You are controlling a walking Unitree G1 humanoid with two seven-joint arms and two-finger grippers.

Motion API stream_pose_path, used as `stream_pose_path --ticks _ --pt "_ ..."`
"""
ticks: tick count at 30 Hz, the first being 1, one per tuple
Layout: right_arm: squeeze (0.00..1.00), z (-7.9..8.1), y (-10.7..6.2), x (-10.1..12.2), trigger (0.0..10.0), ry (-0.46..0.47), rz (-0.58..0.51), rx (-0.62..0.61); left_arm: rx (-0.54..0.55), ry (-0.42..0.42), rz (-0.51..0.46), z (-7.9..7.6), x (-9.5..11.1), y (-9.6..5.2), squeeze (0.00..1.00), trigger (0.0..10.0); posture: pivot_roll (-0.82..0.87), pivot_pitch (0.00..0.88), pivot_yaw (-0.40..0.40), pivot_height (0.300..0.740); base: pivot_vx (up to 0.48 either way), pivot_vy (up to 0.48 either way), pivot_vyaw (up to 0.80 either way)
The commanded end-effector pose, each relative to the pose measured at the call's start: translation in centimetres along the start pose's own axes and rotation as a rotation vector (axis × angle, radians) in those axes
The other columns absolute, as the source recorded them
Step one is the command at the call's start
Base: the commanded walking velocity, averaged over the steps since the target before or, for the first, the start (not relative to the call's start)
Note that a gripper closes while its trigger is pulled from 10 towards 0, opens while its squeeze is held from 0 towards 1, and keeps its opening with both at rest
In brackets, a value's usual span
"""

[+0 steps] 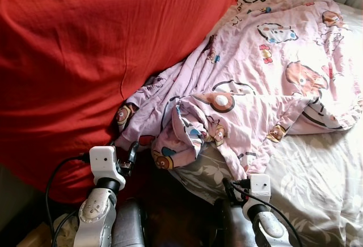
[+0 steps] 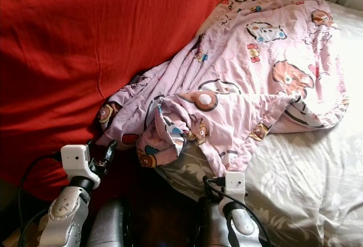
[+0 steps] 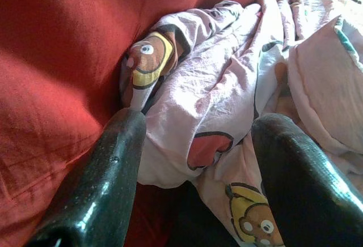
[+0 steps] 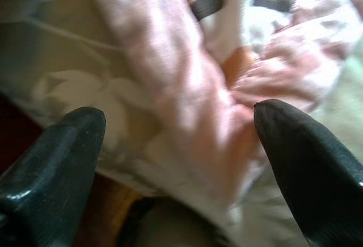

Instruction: Clean up the room

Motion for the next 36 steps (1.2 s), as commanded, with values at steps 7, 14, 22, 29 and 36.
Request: stream_pose_path --ticks 7,14,22,29,36 --pt "0.00 -1.1 0.1 -0.5 10.0 -0.057 0.069 -0.065 0.000 0.007 0.040 0.1 -0.8 -0.4 0.00 10.0 0.14 0.209 -0.051 0.591 0.000 0.000 0.00" --pt "0.00 0.0 0.4 -0.5 10.0 -0.054 0.097 0.000 0.001 0.010 0.041 0.1 -0.7 -0.5 0.00 10.0 0.14 0.221 -0.046 0.591 0.000 0.000 0.00" --pt "0.00 -0.2 0.8 -0.1 10.0 -0.104 0.118 -0.042 -0.002 0.010 0.042 0.1 -0.7 -0.5 0.00 10.0 0.15 0.230 -0.043 0.591 0.000 0.000 0.00" --pt "0.00 -0.3 1.2 0.3 10.0 -0.164 0.134 -0.065 -0.002 0.009 0.043 0.0 -0.7 -0.5 0.00 10.0 0.15 0.240 -0.038 0.591 0.000 0.000 0.00" --pt "0.00 0.2 1.4 0.3 10.0 -0.203 0.148 -0.057 -0.001 0.006 0.047 -0.1 -0.7 -0.6 0.00 10.0 0.15 0.251 -0.037 0.591 0.000 0.000 0.00"
Point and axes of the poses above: a point about 5 cm out from each wrist's last joint towards the gripper, its own y axis pointing out of the wrist towards the gripper, its own x axis along the axis of the wrist's last joint, z = x × y, the point moved 1 cm from there along y, pointing out of the wrist towards the gripper, and after that the axes turned 3 degrees about -y, right-handed, at the moved point
